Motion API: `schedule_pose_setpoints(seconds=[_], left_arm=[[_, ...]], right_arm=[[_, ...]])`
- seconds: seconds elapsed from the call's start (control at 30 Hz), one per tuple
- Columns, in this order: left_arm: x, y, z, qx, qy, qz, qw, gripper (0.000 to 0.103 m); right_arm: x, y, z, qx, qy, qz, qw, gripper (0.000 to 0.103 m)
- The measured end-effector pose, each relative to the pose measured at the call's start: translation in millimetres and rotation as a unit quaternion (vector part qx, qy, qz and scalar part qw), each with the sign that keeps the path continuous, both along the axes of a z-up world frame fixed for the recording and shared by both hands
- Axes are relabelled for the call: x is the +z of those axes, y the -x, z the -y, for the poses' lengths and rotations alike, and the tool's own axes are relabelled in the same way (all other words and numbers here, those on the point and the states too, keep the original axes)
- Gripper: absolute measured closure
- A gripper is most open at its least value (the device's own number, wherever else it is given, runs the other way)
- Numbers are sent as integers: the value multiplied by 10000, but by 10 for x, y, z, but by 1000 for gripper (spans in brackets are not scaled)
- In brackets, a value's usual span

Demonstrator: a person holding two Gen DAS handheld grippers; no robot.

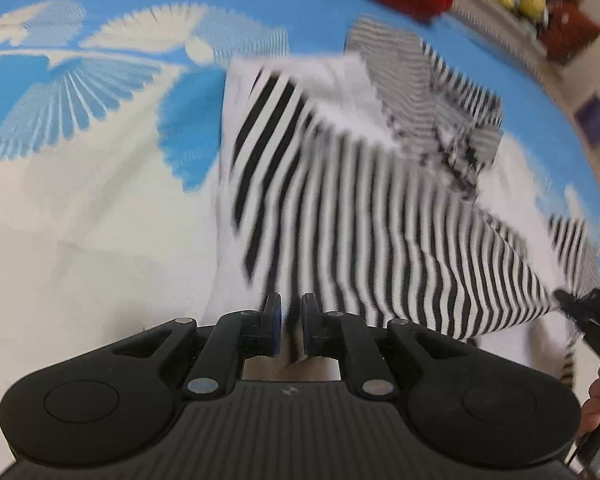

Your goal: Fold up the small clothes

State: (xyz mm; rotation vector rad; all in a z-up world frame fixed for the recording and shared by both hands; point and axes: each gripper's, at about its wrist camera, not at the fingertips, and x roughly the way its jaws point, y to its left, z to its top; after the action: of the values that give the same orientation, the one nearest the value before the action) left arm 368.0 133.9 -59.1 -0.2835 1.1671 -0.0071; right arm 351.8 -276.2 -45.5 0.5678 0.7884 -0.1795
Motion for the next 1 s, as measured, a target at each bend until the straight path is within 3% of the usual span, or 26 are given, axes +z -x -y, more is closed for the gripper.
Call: schedule_pose_setpoints(seconds=[0.03,0.1,0.17,0.27,0.33,0.37,0.4,0.47,0.5,0.57,0.6,0.67,0.73,1.0], left_arm=[[-70,-5,13,-37,-106,-128,9999,92],[-136,-4,3,-72,-145,-260,9995,93],[-86,10,-3,-38,-163,-211,9996,92],[56,35,49,-122,-157,131,9997,90],[-70,29,93,-186,-303,-138,9993,90],[-159,21,111,-177,-381,-306,9987,91],[-186,25,121,-176,-391,-303,9986,91],[-101,15,162,-180,-455,-213,9986,90],[-28,19,186,-197,-430,-64,9989,89],[89,14,247,-298,-324,197,9988,85],[96,13,280,-348,-253,270,9987,83],[-17,-13,326,-385,-214,57,9990,78],[-189,-9,397,-413,-363,-291,9981,78],[66,-5,477,-435,-579,169,9972,75]], right_arm=[[-198,-28,96,-205,-73,-598,9980,97],[-405,-9,223,-499,-208,-1164,9917,97],[-335,20,249,-481,-96,-996,9938,93],[-69,44,207,-269,98,-271,9992,92],[-19,54,231,-28,-129,39,9999,85],[-45,12,244,103,-288,-15,9995,82],[-128,-77,260,289,-532,-217,9979,77],[-393,-190,278,531,-788,-1115,9892,76],[-465,-205,299,505,-741,-1391,9862,83],[-393,-179,326,412,-602,-1297,9889,81],[-312,-177,301,507,-460,-1221,9902,75],[-192,-144,267,734,-269,-891,9930,70],[-122,-160,286,771,-153,-831,9934,69],[202,-157,1100,-18,-62,-374,9993,66]])
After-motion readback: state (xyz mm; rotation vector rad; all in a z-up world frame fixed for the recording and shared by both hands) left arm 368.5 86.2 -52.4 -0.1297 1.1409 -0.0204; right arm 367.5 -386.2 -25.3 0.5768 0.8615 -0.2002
